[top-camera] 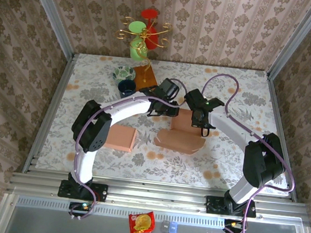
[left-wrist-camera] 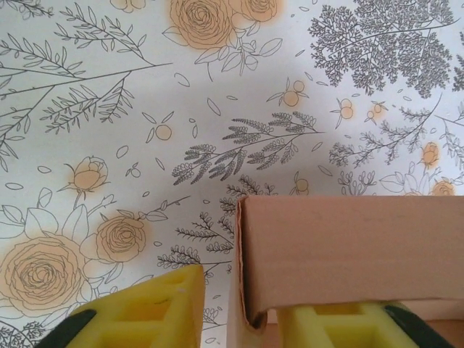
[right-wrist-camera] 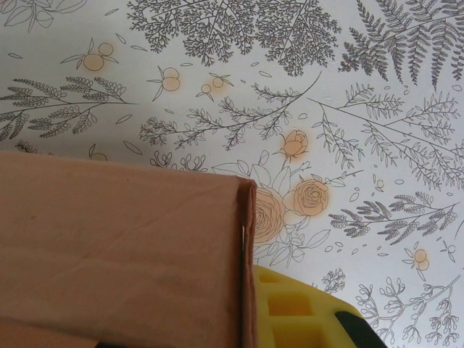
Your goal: Fold the paper box
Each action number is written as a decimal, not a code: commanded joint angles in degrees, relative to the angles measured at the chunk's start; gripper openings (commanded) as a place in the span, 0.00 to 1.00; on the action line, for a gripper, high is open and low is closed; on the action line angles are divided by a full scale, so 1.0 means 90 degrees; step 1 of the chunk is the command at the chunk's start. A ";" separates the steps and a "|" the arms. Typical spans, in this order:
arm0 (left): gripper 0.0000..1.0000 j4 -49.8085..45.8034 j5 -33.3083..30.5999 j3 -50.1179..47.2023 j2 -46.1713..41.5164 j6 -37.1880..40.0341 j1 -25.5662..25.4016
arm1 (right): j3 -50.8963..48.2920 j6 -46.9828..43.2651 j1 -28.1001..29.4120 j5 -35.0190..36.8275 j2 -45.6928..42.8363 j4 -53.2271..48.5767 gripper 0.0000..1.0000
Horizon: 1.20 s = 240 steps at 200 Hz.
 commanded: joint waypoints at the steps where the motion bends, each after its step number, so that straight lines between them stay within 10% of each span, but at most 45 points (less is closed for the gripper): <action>1: 0.24 0.0046 0.0131 0.0137 -0.0107 0.0191 0.0032 | 0.0133 0.0089 -0.0028 0.0042 0.0073 -0.0237 0.00; 127: 0.49 -0.0343 -0.0053 0.0316 -0.0643 0.0192 0.0084 | -0.0006 0.0193 -0.0516 -0.0615 0.0109 -0.0028 0.00; 240: 0.44 -0.0819 0.0367 -0.0458 -0.1770 -0.0157 0.0856 | -0.1192 0.2645 -0.2313 -0.2923 -0.0318 0.0356 0.00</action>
